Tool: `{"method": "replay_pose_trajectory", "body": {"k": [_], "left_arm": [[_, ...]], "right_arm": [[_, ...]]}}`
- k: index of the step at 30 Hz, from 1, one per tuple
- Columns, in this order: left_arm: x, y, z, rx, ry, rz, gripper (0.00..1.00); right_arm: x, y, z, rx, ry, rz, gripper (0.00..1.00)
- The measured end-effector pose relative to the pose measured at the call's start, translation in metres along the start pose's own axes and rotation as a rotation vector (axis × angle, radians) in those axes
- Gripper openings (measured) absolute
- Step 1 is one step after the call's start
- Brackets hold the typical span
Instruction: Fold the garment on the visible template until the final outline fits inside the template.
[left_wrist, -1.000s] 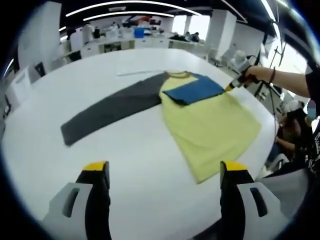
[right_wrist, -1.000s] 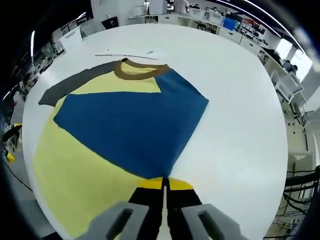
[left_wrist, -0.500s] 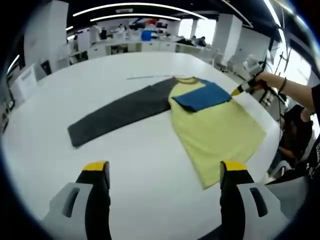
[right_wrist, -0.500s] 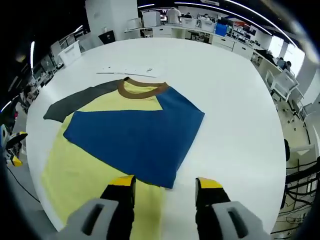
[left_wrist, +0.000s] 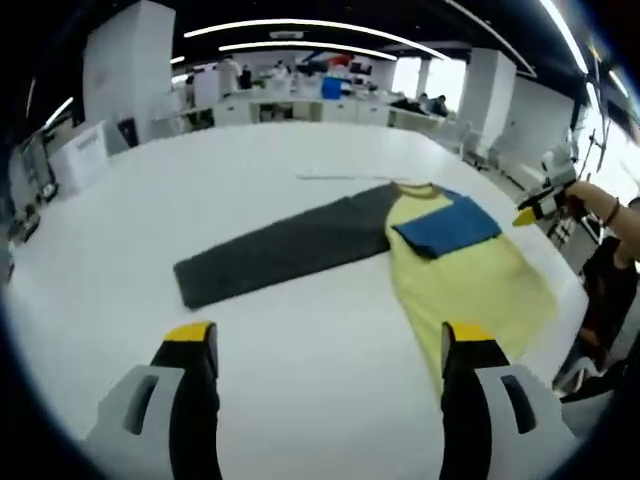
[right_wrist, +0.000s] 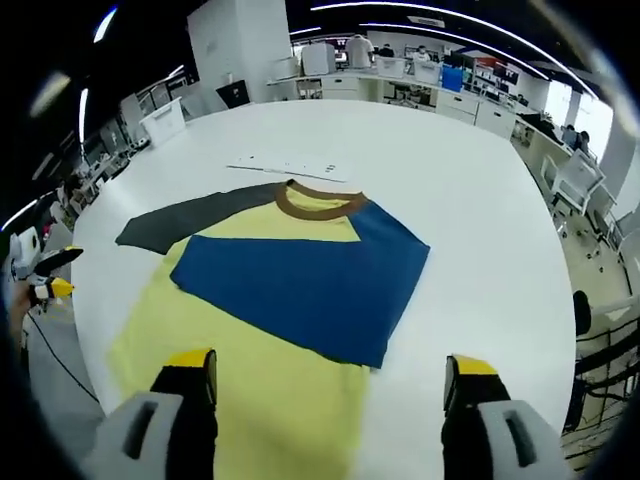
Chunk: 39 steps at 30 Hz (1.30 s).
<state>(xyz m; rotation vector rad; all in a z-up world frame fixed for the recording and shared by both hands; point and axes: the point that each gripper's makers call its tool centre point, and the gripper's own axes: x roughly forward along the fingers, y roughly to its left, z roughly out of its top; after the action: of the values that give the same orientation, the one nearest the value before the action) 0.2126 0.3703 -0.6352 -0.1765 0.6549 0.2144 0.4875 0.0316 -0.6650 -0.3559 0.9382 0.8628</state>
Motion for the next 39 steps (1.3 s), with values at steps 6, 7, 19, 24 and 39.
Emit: {"method": "replay_pose_trajectory", "body": {"k": [6, 7, 19, 24, 39], "left_arm": [[0.005, 0.022, 0.004, -0.016, -0.003, 0.053, 0.86], [0.006, 0.025, 0.004, -0.024, -0.003, 0.064, 0.85], [0.022, 0.074, 0.005, -0.138, -0.034, 0.195, 0.67], [0.032, 0.088, 0.003, -0.16, -0.038, 0.208, 0.62], [0.065, 0.126, -0.022, -0.256, 0.015, 0.283, 0.45]], "right_arm": [[-0.011, 0.014, -0.002, -0.018, -0.03, 0.028, 0.99], [-0.012, 0.016, -0.002, -0.022, -0.034, 0.033, 1.0], [-0.029, 0.04, -0.009, -0.075, -0.084, 0.054, 1.0], [-0.031, 0.049, -0.015, -0.083, -0.085, 0.074, 0.99], [-0.042, 0.061, -0.041, -0.147, -0.083, 0.074, 0.98]]}}
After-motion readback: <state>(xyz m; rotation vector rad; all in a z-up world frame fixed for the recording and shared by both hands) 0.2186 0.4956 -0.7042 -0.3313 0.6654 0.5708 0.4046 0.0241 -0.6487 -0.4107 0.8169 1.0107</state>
